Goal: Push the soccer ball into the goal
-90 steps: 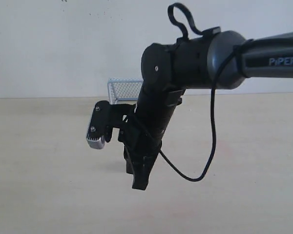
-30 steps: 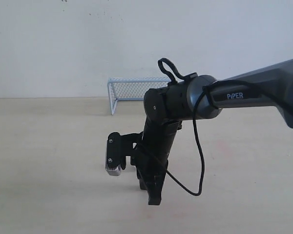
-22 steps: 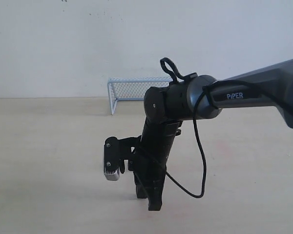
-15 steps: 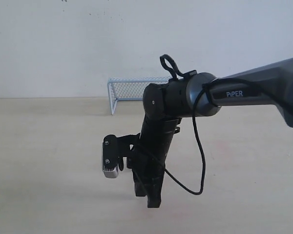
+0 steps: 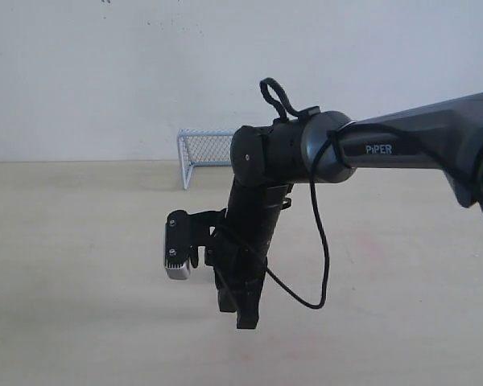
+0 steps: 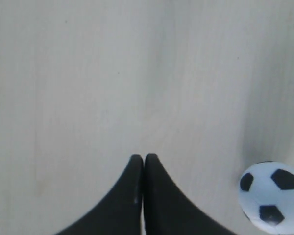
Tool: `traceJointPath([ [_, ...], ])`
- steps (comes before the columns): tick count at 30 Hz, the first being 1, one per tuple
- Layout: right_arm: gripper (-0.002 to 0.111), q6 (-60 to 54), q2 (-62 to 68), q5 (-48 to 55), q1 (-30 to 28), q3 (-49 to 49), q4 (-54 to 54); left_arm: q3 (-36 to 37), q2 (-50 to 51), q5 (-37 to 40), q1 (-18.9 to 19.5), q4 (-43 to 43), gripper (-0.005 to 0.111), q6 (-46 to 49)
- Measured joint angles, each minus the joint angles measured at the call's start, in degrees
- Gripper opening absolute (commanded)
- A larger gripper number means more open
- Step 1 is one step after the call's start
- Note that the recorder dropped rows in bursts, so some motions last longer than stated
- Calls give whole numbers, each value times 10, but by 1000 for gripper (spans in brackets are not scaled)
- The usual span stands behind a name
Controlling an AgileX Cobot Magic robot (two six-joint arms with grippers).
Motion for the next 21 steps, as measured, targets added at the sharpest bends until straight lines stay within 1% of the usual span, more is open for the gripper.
traceJointPath([
  [9, 0, 8, 2, -14, -1, 0, -13, 0, 0, 0, 0, 0, 4, 0],
  [10, 0, 8, 2, -31, -1, 0, -18, 0, 0, 0, 0, 0, 4, 0],
  [12, 0, 9, 6, -103, -1, 0, -47, 0, 0, 0, 0, 0, 4, 0],
  [13, 0, 25, 10, -175, -2, 0, -83, 0, 0, 0, 0, 0, 4, 0],
  [14, 0, 66, 14, -257, -4, 0, -143, 0, 0, 0, 0, 0, 4, 0],
  [15, 0, 133, 15, -324, -6, 0, -213, 0, 0, 0, 0, 0, 4, 0],
  [17, 0, 286, 5, -400, -8, 0, -338, 0, 0, 0, 0, 0, 4, 0],
  [18, 0, 342, -9, -417, -4, 0, -393, 0, 0, 0, 0, 0, 4, 0],
  [21, 0, 414, -54, -415, 23, -2, -506, 0, 0, 0, 0, 0, 4, 0],
])
